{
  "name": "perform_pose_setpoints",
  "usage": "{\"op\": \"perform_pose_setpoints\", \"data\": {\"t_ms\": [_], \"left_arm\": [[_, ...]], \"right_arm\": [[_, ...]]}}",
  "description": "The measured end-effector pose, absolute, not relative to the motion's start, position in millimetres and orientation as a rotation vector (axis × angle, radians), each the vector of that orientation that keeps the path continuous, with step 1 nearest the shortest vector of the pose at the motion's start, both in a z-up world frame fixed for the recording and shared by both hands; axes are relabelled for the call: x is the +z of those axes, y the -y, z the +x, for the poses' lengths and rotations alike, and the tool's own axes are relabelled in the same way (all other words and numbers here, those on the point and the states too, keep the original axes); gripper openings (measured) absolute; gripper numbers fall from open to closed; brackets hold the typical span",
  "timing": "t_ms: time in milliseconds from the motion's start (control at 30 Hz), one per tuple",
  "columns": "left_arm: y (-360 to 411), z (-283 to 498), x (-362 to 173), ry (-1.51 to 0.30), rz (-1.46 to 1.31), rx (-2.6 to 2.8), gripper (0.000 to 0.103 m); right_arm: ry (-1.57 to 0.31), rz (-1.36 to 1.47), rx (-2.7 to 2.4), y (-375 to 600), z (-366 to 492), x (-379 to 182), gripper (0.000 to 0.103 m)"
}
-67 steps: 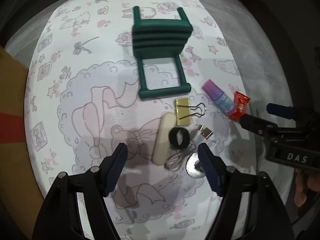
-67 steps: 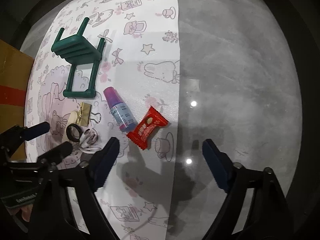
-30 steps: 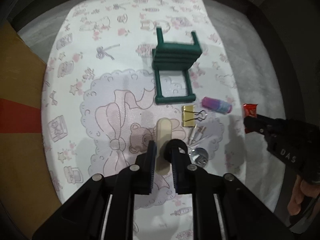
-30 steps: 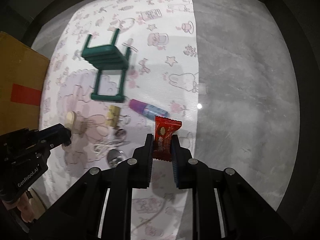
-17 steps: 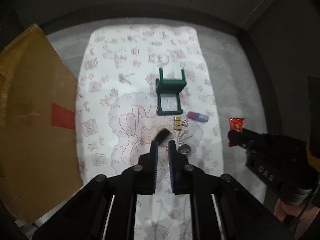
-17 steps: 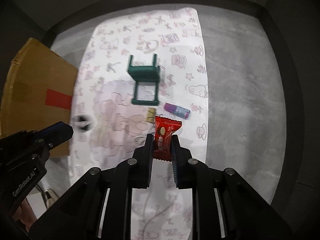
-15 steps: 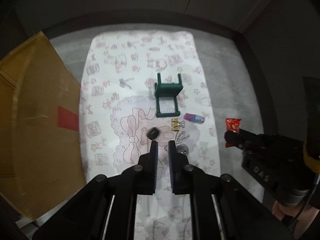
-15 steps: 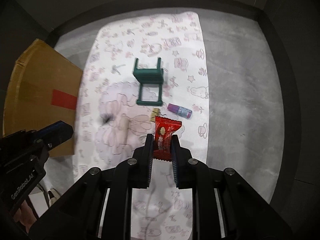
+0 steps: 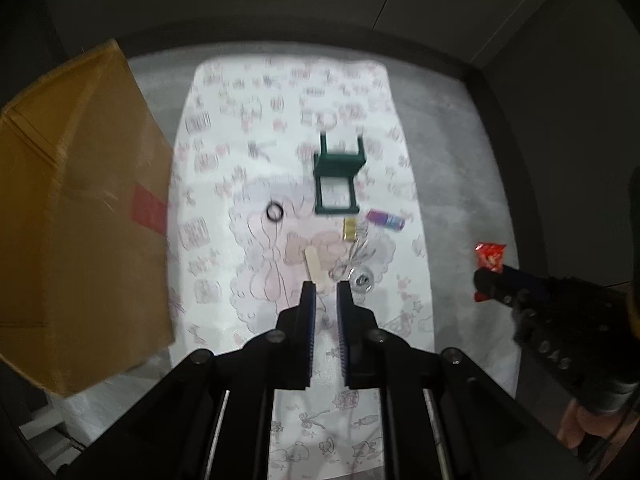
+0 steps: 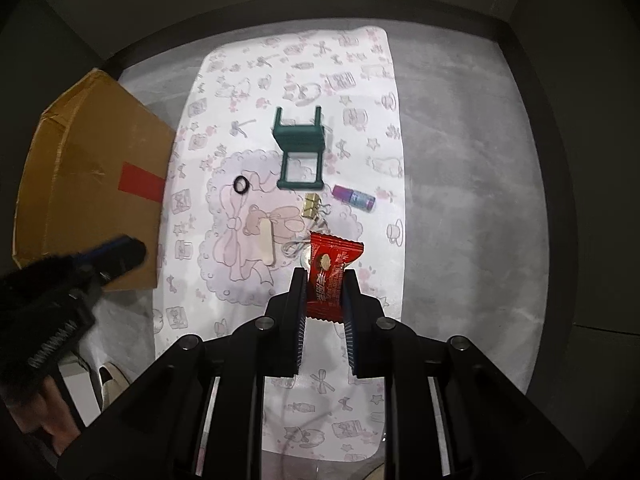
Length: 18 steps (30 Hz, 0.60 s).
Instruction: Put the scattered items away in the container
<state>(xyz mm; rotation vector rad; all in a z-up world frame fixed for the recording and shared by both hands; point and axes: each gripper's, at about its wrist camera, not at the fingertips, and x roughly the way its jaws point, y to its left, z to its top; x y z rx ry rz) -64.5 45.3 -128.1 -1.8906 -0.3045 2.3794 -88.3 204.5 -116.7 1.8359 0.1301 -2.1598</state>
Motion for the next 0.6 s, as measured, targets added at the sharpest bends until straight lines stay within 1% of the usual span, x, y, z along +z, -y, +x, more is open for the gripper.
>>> {"op": "perform_pose_setpoints", "data": {"t_ms": [167,233,400,467,500,533,567,600], "left_arm": [[-60.5,-72.5,-188.4,0.303,-1.951,2.333,0.012],[-67.1,-79.0,-211.4,0.279,-1.989,2.330,0.016],[-73.9,-96.8,-260.1,0.268,-2.088,2.310,0.017],[-76.3,-103.5,-274.1,0.251,-2.097,2.305,0.027],[-76.7,-105.3,-277.5,0.248,-2.091,2.307,0.047],[-76.9,-106.9,-280.6,0.246,-2.085,2.311,0.073],[-76.7,-107.9,-282.5,0.242,-2.085,2.319,0.079],[-75.8,-108.7,-284.4,0.241,-2.095,2.324,0.081]], "right_arm": [[-0.126,1.877,-2.133,-209.3,-92.8,-159.5,0.017],[-0.135,1.892,-2.117,-210.4,-96.0,-177.5,0.017],[-0.165,1.927,-2.069,-210.4,-104.6,-215.7,0.017],[-0.166,1.938,-2.057,-210.9,-108.1,-224.7,0.017],[-0.164,1.946,-2.052,-211.3,-110.1,-228.7,0.017],[-0.163,1.953,-2.044,-211.3,-112.6,-232.7,0.017],[-0.167,1.956,-2.039,-210.8,-115.3,-236.3,0.017],[-0.171,1.956,-2.036,-209.9,-117.8,-238.8,0.017]]}}
